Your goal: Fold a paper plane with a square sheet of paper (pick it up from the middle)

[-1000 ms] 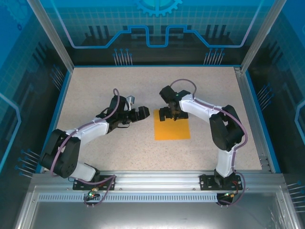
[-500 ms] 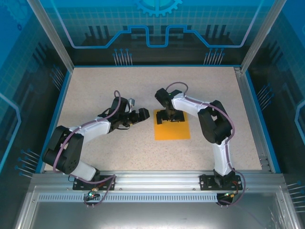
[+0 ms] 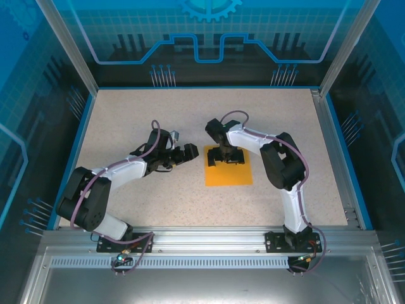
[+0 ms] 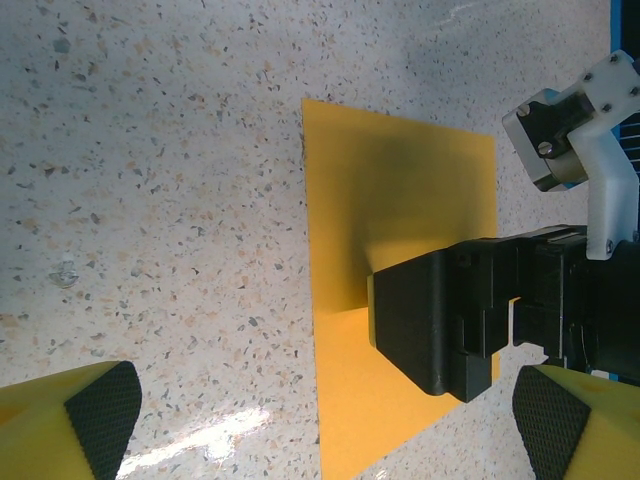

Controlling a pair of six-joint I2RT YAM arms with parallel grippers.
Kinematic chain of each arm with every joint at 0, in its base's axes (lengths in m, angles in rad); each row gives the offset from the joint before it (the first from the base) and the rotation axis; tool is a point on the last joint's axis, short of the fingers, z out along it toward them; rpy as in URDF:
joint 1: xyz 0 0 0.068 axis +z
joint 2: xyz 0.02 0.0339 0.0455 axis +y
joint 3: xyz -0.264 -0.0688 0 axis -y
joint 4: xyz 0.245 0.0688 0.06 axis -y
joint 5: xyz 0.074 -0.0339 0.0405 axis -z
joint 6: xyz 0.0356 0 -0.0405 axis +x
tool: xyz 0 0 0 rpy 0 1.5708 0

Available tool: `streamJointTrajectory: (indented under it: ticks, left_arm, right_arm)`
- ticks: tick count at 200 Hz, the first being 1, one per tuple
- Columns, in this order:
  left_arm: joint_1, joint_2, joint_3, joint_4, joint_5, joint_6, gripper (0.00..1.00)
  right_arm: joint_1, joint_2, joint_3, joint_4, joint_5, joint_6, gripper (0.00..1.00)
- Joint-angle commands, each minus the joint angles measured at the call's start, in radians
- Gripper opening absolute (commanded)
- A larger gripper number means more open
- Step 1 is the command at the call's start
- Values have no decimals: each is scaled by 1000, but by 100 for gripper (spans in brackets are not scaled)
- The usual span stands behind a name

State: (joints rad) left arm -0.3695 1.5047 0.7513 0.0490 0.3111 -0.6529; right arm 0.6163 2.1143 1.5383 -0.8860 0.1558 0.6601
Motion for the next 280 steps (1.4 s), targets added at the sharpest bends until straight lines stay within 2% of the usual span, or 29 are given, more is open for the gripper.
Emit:
streamJointTrajectory:
  ticks: [1, 111, 182, 201, 239, 280]
  left_arm:
    - [-6, 8, 38, -27, 16, 10, 99]
    - [-6, 10, 45, -37, 17, 16, 99]
    - [-5, 14, 55, -44, 20, 21, 99]
    - [-7, 11, 52, -42, 22, 21, 99]
    - [-6, 16, 51, -38, 25, 22, 99]
    - [-6, 13, 48, -37, 25, 25, 99]
  right_arm:
    - [14, 98, -61, 3, -24, 19, 99]
    - [-33, 19, -148, 74, -62, -30, 94]
    - [-8, -74, -46, 1, 19, -38, 99]
    - [-12, -65, -47, 6, 22, -28, 99]
    - [-9, -23, -80, 60, -56, -31, 99]
    - [-11, 35, -121, 73, -63, -4, 98]
